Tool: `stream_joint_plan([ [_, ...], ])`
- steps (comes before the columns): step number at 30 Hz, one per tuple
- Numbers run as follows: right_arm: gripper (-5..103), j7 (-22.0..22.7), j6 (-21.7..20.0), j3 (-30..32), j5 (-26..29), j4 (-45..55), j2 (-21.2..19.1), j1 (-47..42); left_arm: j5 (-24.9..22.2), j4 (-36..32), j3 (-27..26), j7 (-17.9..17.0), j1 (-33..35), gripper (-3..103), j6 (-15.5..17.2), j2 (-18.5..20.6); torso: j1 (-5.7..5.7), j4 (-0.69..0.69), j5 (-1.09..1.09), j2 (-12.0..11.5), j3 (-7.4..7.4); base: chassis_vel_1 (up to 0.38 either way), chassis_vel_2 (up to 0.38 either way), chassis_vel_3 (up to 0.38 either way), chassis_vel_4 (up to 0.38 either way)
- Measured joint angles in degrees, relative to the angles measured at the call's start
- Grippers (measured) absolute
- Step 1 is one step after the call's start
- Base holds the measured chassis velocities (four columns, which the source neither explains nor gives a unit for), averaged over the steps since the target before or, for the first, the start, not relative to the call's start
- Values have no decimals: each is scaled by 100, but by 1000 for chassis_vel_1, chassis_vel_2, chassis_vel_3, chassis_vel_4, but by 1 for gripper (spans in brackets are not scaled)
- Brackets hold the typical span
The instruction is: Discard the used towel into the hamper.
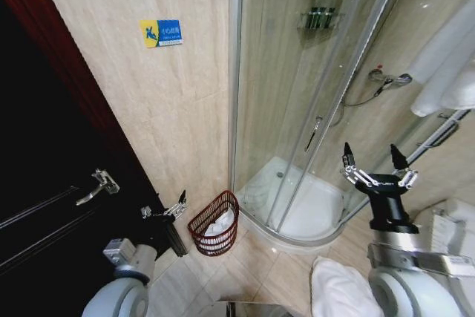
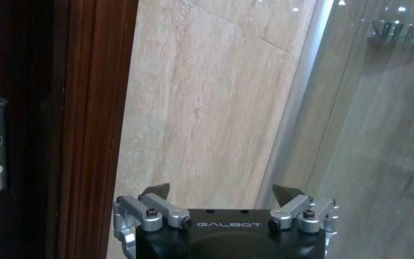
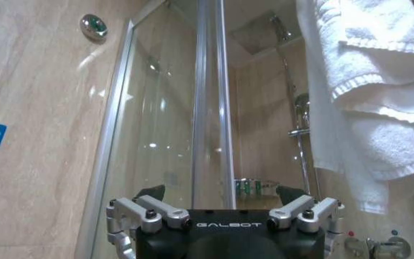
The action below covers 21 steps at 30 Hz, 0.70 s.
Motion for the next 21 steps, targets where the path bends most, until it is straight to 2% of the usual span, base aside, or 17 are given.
stream_joint_plan([
  [6, 100, -1, 110, 162, 16, 0, -10, -141, 0, 4, 2, 0, -2, 97, -5, 3, 0, 0, 0, 0, 0, 0, 0, 0, 0],
  [13, 100, -11, 85, 799, 351, -1, -136, -266, 0, 8, 3, -2, -5, 97, -9, 5, 0, 0, 0, 0, 0, 0, 0, 0, 0],
  [21, 100, -54, 114, 868, 396, -4, -31, -355, 0, 12, 3, -4, -5, 97, -13, 7, 0, 0, 0, 0, 0, 0, 0, 0, 0],
])
